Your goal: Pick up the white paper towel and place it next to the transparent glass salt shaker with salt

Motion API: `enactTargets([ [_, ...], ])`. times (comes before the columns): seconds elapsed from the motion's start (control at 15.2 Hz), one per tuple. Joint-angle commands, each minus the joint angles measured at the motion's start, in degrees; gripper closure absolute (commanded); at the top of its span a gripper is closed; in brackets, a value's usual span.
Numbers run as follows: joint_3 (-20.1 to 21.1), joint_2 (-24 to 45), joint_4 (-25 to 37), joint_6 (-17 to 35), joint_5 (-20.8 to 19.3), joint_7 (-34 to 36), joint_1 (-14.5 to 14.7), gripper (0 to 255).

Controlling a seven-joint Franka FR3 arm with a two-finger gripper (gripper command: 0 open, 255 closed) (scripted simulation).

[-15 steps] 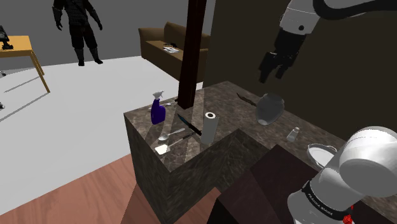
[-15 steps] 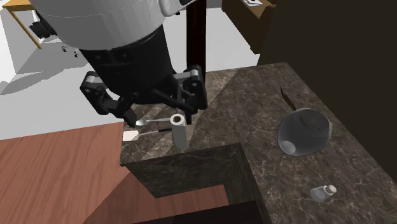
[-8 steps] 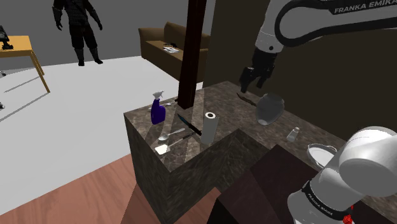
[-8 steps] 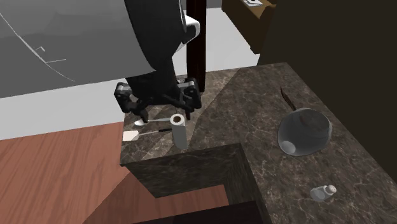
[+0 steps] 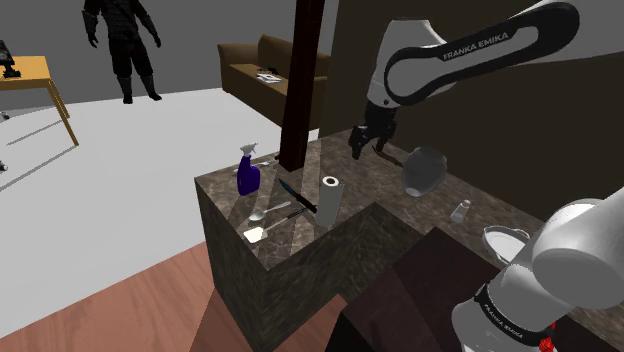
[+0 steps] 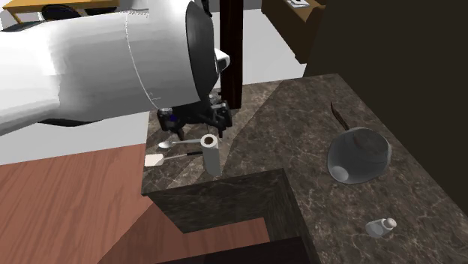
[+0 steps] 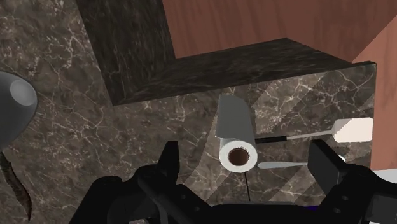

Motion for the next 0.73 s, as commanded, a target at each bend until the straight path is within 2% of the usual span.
enactTargets([
  [0.0, -0.2, 4.5, 1.3, 3.1, -0.4, -0.1, -0.3, 0],
  [0.66, -0.4, 27.5, 12.7, 13.6, -2.3, 0.8, -0.6, 0],
])
